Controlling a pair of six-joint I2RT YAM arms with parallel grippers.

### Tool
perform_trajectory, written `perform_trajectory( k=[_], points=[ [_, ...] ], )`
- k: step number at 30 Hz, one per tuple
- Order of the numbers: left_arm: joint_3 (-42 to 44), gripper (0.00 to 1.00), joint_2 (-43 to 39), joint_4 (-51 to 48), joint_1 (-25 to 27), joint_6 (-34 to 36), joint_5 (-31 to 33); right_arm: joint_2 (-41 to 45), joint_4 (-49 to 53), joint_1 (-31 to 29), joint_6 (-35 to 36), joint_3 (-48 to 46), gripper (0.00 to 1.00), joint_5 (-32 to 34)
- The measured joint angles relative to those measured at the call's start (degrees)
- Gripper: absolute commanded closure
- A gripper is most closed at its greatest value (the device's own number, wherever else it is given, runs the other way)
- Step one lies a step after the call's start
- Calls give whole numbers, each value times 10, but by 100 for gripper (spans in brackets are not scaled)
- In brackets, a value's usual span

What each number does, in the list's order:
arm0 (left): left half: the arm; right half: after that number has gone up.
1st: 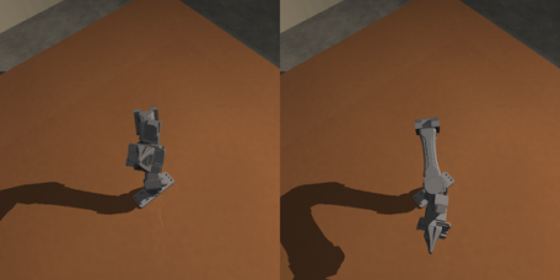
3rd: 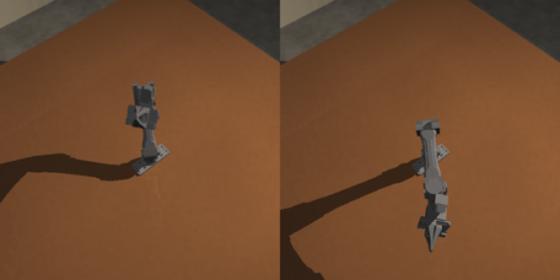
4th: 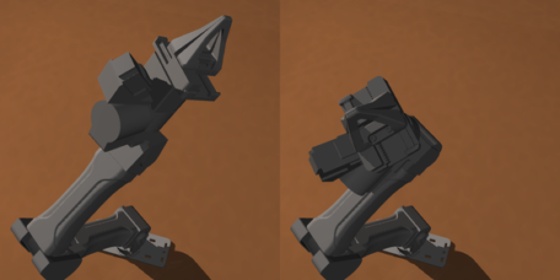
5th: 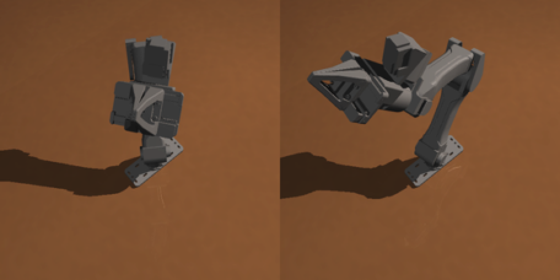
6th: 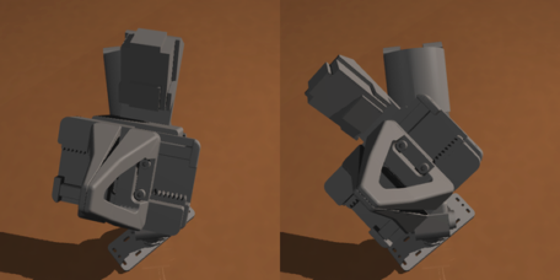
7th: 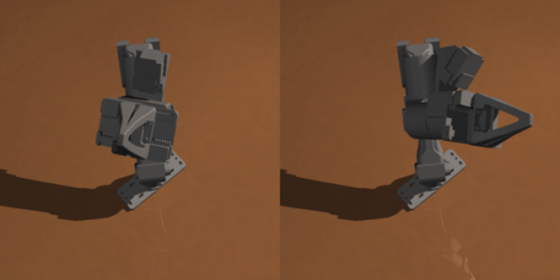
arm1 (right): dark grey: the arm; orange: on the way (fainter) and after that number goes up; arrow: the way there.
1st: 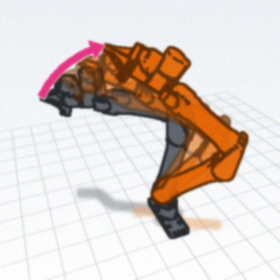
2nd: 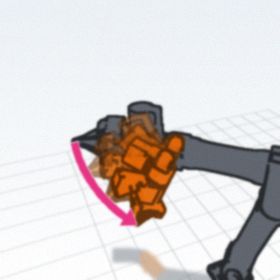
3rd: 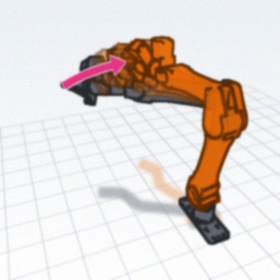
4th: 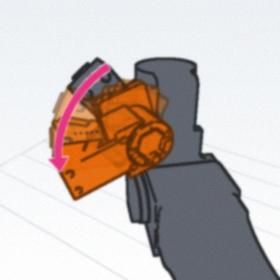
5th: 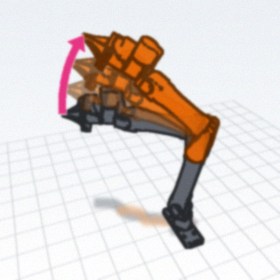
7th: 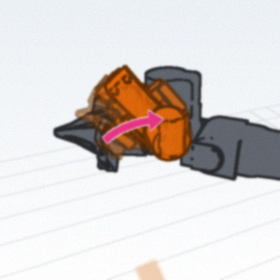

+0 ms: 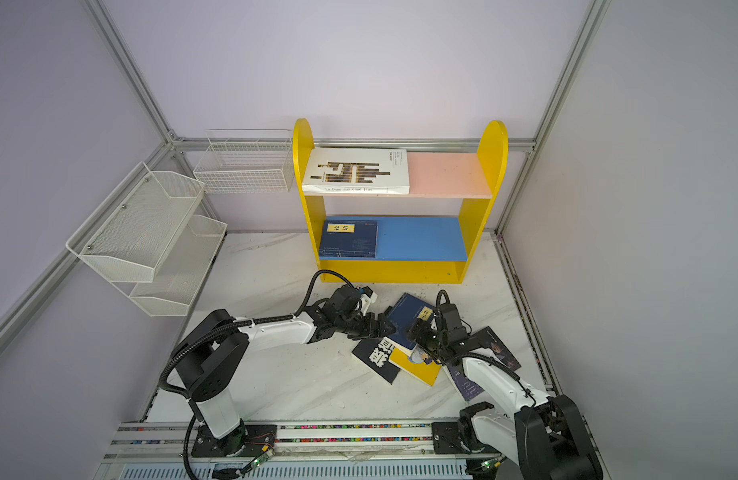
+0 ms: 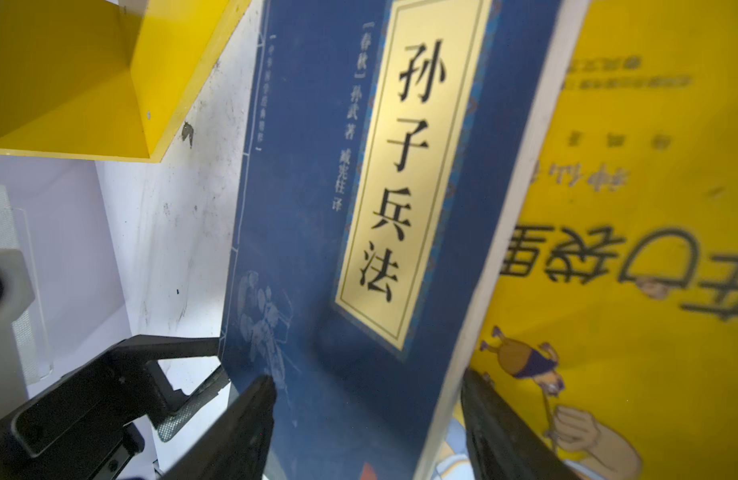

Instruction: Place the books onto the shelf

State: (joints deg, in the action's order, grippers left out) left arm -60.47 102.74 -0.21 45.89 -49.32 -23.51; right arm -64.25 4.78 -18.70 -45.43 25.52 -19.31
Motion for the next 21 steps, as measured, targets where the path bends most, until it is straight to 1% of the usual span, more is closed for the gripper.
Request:
perform_trajectory(
  k=[4,8,11,12,14,18,21],
  points=[
    [0,12,0,8,-3,-7,3,-25,-21,0,12,11,31,-2],
    [0,15,0,16,-4,-11,6,-56,-25,0,30,33,36,2],
    [0,22,3,28,-7,-14,11,-76,-26,0,38,45,41,8],
    [0,25,5,31,-9,-16,12,-81,-27,0,40,47,42,10],
    [0,34,12,37,-13,-22,13,-90,-29,0,43,51,44,15],
    [0,51,25,61,-26,-36,12,-103,-35,0,53,57,45,22],
    [0,60,27,80,-35,-47,10,-111,-41,0,60,61,46,25]
  ],
)
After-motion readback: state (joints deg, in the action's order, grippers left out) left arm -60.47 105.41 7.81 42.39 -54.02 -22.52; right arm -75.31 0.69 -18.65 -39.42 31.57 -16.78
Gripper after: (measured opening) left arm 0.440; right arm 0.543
